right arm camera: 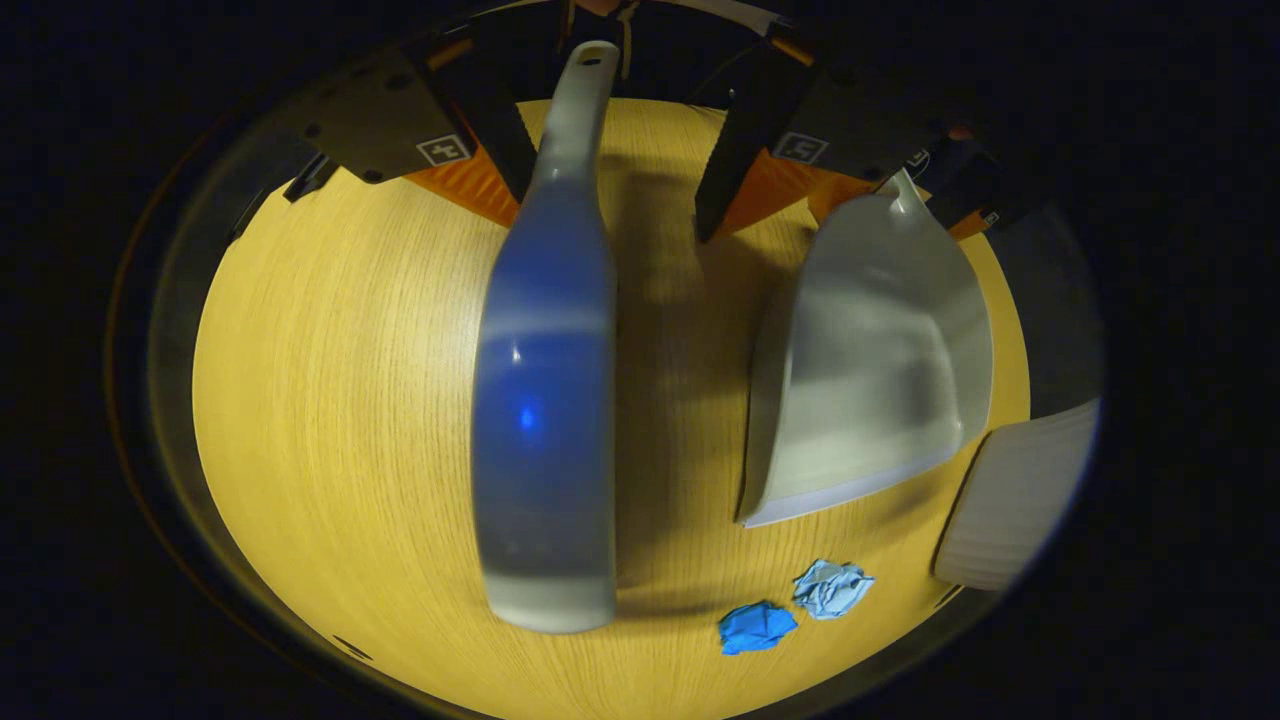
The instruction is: Pick up the small broom and dustpan from the desktop, sweep the trash into the dustpan with the broom, and then empty the trash into the garbage bin.
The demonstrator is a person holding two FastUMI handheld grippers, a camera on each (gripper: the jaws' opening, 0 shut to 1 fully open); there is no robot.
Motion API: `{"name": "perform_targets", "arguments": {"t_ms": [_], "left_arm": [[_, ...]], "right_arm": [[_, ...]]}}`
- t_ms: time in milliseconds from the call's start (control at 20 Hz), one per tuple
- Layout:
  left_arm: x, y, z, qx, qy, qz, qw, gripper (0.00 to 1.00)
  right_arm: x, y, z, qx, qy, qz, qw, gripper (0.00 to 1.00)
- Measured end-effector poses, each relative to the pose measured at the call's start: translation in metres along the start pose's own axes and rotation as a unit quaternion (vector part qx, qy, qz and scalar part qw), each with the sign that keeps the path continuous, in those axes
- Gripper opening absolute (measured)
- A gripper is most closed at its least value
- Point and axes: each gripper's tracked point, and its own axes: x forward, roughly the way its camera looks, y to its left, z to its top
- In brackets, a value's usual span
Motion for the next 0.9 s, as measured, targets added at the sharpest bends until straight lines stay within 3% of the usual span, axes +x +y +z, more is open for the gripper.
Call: {"name": "perform_targets", "arguments": {"t_ms": [50,150,200,250,300,800,900], "left_arm": [[0.002,0.002,0.004,0.003,-0.005,0.004,1.0,0.84],[0.01,0.006,0.008,0.015,-0.01,0.015,1.0,0.84],[0.004,0.001,0.009,0.011,-0.01,-0.005,1.0,0.81],[0.011,0.0,0.007,0.003,0.0,-0.007,1.0,0.77],[0.007,0.002,0.005,0.011,0.003,-0.008,1.0,0.65],[0.011,0.0,0.006,-0.004,-0.017,-0.006,1.0,0.65],[0.012,-0.001,0.009,-0.001,-0.015,-0.007,1.0,0.63]], "right_arm": [[-0.001,0.0,0.004,-0.002,-0.003,0.0,1.0,0.91],[0.001,-0.005,0.005,-0.003,-0.005,-0.014,1.0,1.0],[0.001,-0.006,0.005,-0.001,-0.01,-0.022,1.0,0.77],[0.001,-0.008,0.005,-0.007,-0.015,-0.032,0.999,0.82],[0.002,-0.009,0.004,-0.005,-0.018,-0.038,0.999,0.87],[0.003,-0.01,0.003,-0.002,-0.034,-0.04,0.999,0.84],[0.004,-0.01,0.004,0.004,-0.039,-0.035,0.999,0.71]]}}
